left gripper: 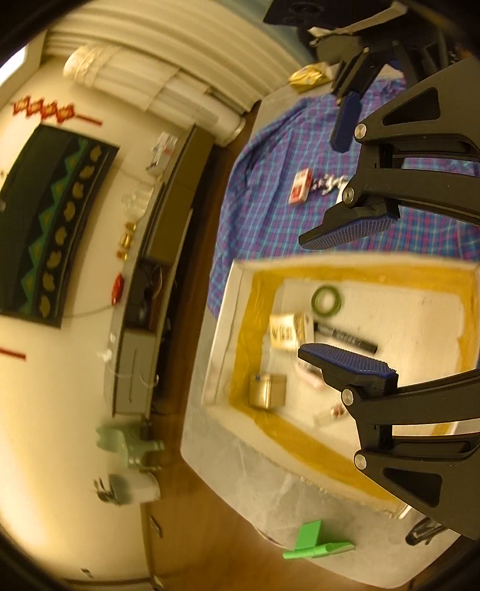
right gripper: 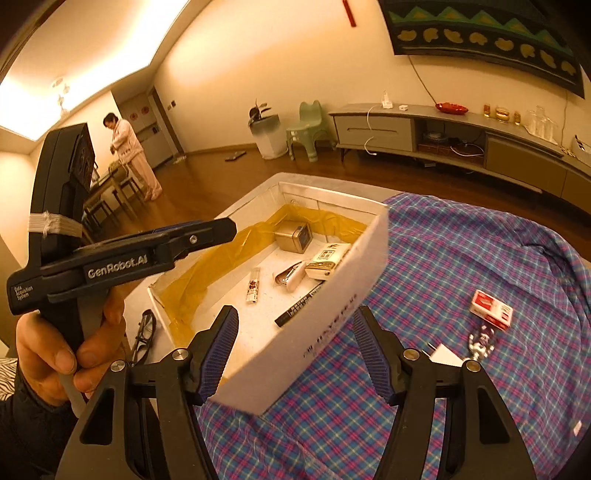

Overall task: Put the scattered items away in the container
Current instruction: 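Move both grippers back toward the remaining items on the plaid cloth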

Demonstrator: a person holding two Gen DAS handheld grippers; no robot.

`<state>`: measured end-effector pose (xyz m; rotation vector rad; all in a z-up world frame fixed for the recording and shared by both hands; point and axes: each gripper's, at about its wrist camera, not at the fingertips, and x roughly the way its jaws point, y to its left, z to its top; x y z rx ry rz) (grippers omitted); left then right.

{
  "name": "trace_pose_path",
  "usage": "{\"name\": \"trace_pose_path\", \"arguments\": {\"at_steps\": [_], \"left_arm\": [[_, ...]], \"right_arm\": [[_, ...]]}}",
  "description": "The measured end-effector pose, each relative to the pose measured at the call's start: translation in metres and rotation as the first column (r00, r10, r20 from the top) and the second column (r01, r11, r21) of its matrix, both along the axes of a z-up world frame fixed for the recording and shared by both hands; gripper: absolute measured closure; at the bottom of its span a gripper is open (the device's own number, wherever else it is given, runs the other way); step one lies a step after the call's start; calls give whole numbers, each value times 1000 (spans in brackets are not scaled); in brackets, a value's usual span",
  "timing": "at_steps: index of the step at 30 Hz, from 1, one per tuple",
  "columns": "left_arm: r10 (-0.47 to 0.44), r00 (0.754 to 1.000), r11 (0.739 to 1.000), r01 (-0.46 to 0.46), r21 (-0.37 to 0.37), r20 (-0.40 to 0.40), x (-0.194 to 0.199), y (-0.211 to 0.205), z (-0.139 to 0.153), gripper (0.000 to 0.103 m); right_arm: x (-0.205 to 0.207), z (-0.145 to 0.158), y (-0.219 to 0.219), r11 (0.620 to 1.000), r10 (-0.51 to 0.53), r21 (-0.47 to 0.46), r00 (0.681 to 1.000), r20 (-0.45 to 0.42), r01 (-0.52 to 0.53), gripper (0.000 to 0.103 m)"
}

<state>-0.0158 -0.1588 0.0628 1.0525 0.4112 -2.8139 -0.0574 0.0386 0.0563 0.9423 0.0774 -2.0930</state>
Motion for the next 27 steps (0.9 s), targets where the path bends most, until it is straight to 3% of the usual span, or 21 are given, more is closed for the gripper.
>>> {"name": "trace_pose_path", "arguments": {"at_steps": [8, 14, 21, 27], "left_arm": [[-124, 992, 992, 125, -30, 34, -7, 53, -11, 47], [-209, 973, 976, 213, -34, 99, -24, 99, -32, 47], [-248, 950, 964, 261, -46, 190, -56, 142, -69, 47], [-241, 921, 963, 267, -45, 306, -95, 161, -119, 47]], "right_arm": [[2, -7, 56, 995, -100, -5, 995, -31, 100, 37], [-22, -42, 103, 975, -223, 7, 974, 38, 223, 37], [-42, -85, 108, 961, -261, 114, 961, 90, 251, 43], [-52, -124, 103, 949, -266, 204, 958, 111, 240, 43]]}}
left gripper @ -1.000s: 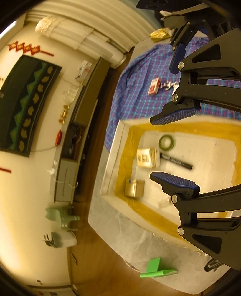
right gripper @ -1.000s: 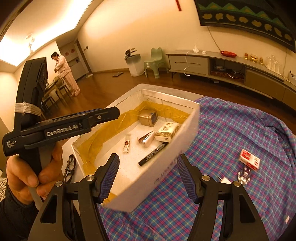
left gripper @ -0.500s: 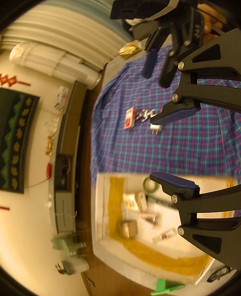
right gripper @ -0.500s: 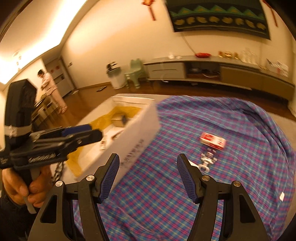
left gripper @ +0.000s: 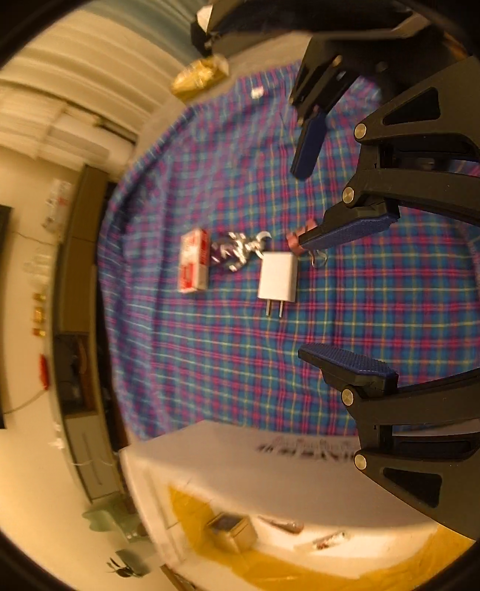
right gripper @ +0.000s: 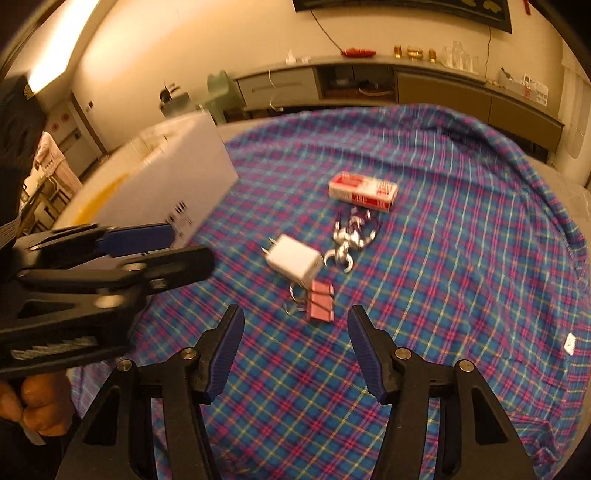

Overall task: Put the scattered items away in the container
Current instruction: 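Move both grippers back toward the remaining items on the plaid cloth, then close the right gripper on the pink binder clip while the left approaches the white charger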

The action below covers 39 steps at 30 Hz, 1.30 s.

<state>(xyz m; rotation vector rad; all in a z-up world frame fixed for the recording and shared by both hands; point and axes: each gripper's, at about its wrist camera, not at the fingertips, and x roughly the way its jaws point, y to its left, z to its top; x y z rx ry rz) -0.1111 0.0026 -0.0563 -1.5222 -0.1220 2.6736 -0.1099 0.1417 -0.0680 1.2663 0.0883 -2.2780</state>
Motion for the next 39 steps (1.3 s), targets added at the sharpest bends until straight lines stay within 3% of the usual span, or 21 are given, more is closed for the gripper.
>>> {"name": "trace_pose_path", "arguments": {"at_steps": [6, 10, 14, 19, 30, 34, 39], "left_arm": [[-5, 997, 1000, 3, 30, 77, -27, 10, -34, 47], [-8, 997, 1000, 8, -1, 77, -35, 12, -45, 47], [-25, 998, 1000, 25, -7, 53, -44, 12, -51, 46], [-37, 998, 999, 37, -4, 43, -49, 4, -55, 46], [-119, 993, 992, 119, -40, -12, -49, 5, -54, 46], [-221, 975, 975, 220, 28, 10, -50, 18, -52, 45], [-216, 975, 976, 214, -48, -44, -45, 19, -39, 45]], "right_arm": [[-11, -25, -5, 1000, 4, 21, 1000, 20, -5, 44], [-19, -38, -11, 1000, 16, 24, 999, 37, -17, 57], [-23, -41, -15, 999, 32, 22, 999, 6, -32, 60], [-26, -42, -19, 998, 40, 53, 999, 0, -40, 79], [-33, -39, 15, 1000, -17, -7, 997, 81, 18, 80], [-31, -38, 19, 1000, -19, -11, 996, 89, 20, 80], [-29, -32, 27, 999, -26, -30, 996, 88, 29, 80]]}}
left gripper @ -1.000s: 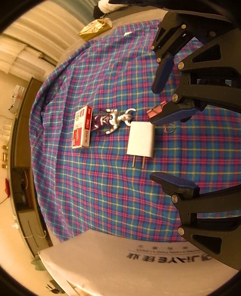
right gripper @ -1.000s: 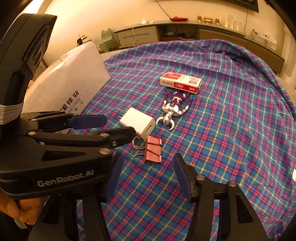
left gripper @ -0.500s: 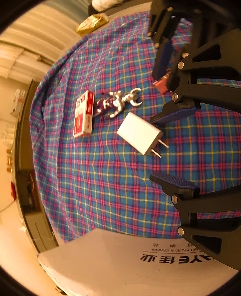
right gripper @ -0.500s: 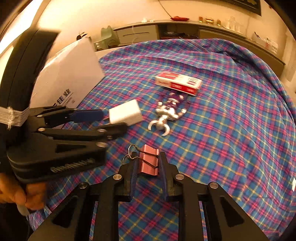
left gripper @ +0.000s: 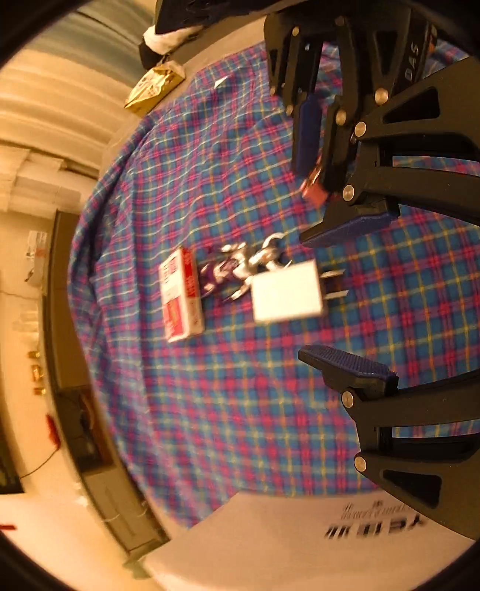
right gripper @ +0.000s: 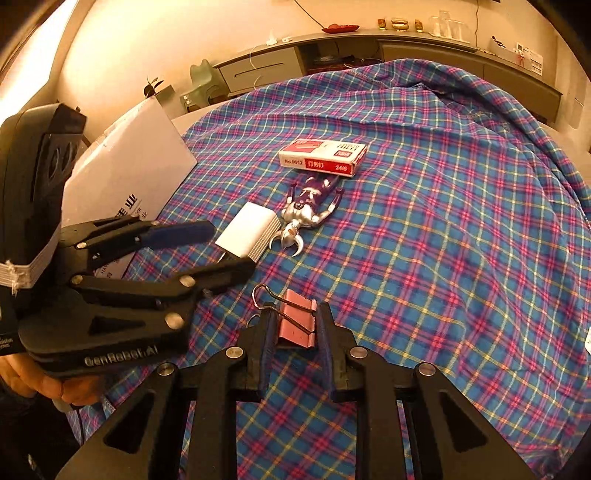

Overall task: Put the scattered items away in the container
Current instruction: 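Close the right gripper on the pink binder clip while the left approaches the white charger, then close the left gripper on the white charger plug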

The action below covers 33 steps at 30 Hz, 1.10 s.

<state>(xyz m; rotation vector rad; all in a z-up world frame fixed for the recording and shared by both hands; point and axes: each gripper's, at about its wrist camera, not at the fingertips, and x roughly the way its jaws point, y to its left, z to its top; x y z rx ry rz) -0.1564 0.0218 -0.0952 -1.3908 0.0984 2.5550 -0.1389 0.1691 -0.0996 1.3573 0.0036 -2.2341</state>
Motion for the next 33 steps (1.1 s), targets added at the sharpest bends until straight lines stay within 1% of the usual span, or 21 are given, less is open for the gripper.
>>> {"name": "trace_pose_path", "arguments": {"at_steps": [1, 2, 5, 8, 9, 10, 11, 12, 14, 21, 27, 33], "left_arm": [[8, 1000, 1000, -8, -12, -12, -2, 0, -1, 45], [12, 1000, 1000, -12, -11, -7, -5, 0, -3, 45], [26, 999, 1000, -25, -14, 23, -13, 5, -14, 45], [43, 999, 998, -44, -36, -6, -16, 10, -18, 44], [47, 999, 998, -47, -30, -14, -16, 10, -18, 45], [53, 998, 998, -54, -22, -19, -17, 9, -18, 48], [55, 998, 998, -56, -19, -25, -17, 8, -17, 55], [55, 998, 998, -56, -19, -28, -16, 7, -17, 67], [62, 998, 998, -62, -9, -20, -16, 4, -16, 70], [90, 996, 995, -90, 34, -4, -13, -4, -9, 71], [98, 995, 992, -96, 87, -18, -4, -12, 12, 72], [81, 996, 992, -78, 97, -26, 12, -13, 25, 72]], "right_arm": [[0, 0, 1, 1000, 1, -2, 1000, 0, -1, 80], [1, 0, 1, 1000, 2, -3, 1000, 2, -2, 80], [0, -3, -2, 1000, 9, 4, 1000, 9, -9, 80], [0, -7, -6, 1000, 18, 13, 1000, -7, -18, 79], [0, -7, -7, 1000, 20, 23, 1000, -22, -19, 79], [0, -7, -8, 999, 21, 29, 999, -33, -20, 79], [1, -7, -9, 999, 24, 32, 999, -41, -23, 79], [1, -8, -10, 999, 30, 39, 998, -50, -28, 79], [1, -8, -12, 998, 37, 52, 998, -58, -34, 80], [4, -1, -3, 1000, 16, 14, 999, -50, -16, 80], [8, 12, -2, 1000, 12, -9, 998, -68, -13, 80], [14, 18, 0, 1000, 8, -24, 997, -71, -9, 80]]}}
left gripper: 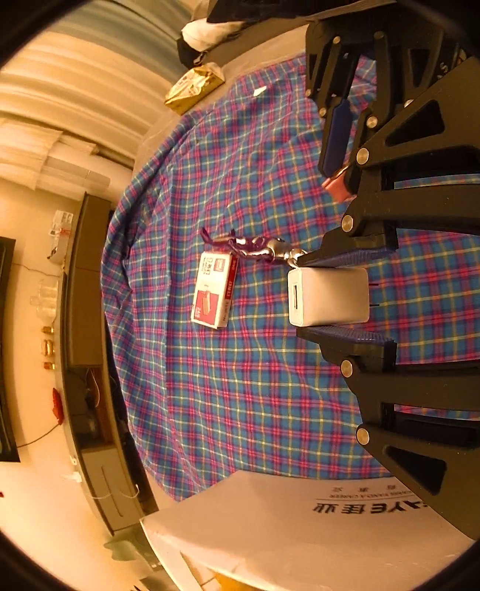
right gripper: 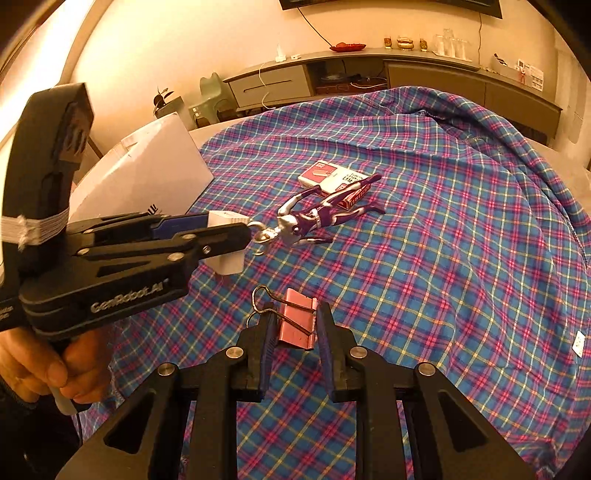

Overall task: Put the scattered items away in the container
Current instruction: 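Close the left gripper on the white charger plug, then carry the binder clip and charger in both grippers over the white box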

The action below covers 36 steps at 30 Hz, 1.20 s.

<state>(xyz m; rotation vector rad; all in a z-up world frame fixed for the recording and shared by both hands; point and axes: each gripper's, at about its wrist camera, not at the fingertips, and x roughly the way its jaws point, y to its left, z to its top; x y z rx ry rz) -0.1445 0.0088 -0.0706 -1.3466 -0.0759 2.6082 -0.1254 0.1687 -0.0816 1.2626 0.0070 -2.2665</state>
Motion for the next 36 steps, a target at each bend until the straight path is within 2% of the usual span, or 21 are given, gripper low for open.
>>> {"name": "trace_pose_path", "arguments": {"at_steps": [4, 16, 21, 29, 35, 36], "left_arm": [[-13, 1000, 1000, 12, 23, 22, 11, -1, -1, 71], [-53, 999, 995, 53, -90, 0, 45, 3, -2, 71], [-74, 997, 996, 74, -45, 3, 50, -3, 6, 70], [-49, 997, 993, 55, -107, 64, 42, 2, -27, 69], [-43, 995, 991, 54, -122, 90, 45, -4, -35, 69], [-42, 995, 991, 53, -123, 93, 46, -6, -36, 64]], "right_arm": [[3, 3, 3, 1000, -5, -28, 1000, 16, 6, 80], [16, 5, 4, 999, -3, -47, 999, 34, 5, 80], [19, 10, 3, 998, 5, -57, 1000, 23, -3, 80], [18, 0, -1, 999, 9, -41, 999, 43, -8, 80], [18, -1, 2, 999, 13, -39, 999, 49, -11, 80], [18, -2, 2, 999, 13, -37, 999, 50, -11, 80]]}}
